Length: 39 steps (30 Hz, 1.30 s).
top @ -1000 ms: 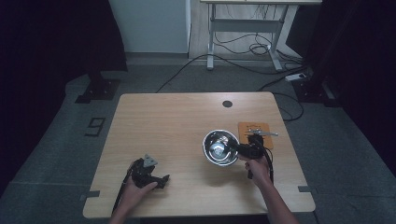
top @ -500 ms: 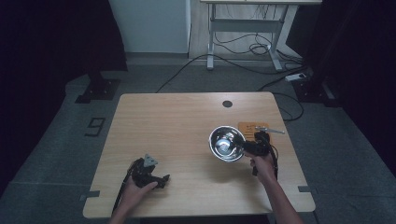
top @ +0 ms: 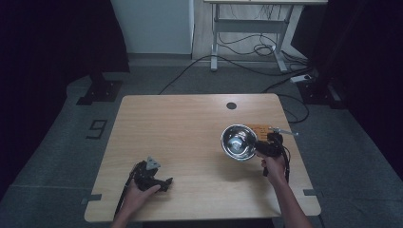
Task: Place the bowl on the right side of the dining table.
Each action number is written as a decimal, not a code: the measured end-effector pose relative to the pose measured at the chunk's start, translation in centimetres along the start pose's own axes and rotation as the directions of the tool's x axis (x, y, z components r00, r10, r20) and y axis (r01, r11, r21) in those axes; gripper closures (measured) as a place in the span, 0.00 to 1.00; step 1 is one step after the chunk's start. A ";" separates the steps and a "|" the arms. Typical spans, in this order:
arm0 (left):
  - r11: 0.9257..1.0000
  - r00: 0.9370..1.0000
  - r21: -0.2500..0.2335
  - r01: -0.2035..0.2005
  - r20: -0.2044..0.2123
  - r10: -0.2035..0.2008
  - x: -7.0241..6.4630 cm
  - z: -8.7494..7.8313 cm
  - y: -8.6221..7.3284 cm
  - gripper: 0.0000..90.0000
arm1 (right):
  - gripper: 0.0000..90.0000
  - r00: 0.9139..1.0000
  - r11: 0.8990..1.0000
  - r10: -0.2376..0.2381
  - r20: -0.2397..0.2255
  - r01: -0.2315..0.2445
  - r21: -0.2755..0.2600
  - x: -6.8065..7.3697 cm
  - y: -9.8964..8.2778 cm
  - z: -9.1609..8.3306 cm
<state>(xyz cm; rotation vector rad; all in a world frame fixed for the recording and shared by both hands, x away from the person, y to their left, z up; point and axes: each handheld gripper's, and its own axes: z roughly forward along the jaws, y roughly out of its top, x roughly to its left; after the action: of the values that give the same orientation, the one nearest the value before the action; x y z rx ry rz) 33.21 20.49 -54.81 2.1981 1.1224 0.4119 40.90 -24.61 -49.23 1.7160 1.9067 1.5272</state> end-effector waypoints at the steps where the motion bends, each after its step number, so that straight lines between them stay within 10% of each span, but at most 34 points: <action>1: 1.000 1.000 0.000 0.000 0.000 0.000 0.0 0.0 0.0 0.00 | 0.96 1.000 1.000 0.003 0.001 -0.003 -0.001 -0.1 0.0 -0.1; 39: 1.000 1.000 0.000 0.000 0.000 0.000 0.0 0.0 0.0 0.00 | 0.96 0.996 0.998 0.044 0.071 -0.041 -0.046 -2.6 1.2 -0.6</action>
<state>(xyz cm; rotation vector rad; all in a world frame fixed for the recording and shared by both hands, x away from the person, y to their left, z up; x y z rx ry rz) 33.21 20.49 -54.81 2.1982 1.1221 0.4119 42.20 -27.25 -49.32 1.7782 1.7988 1.4893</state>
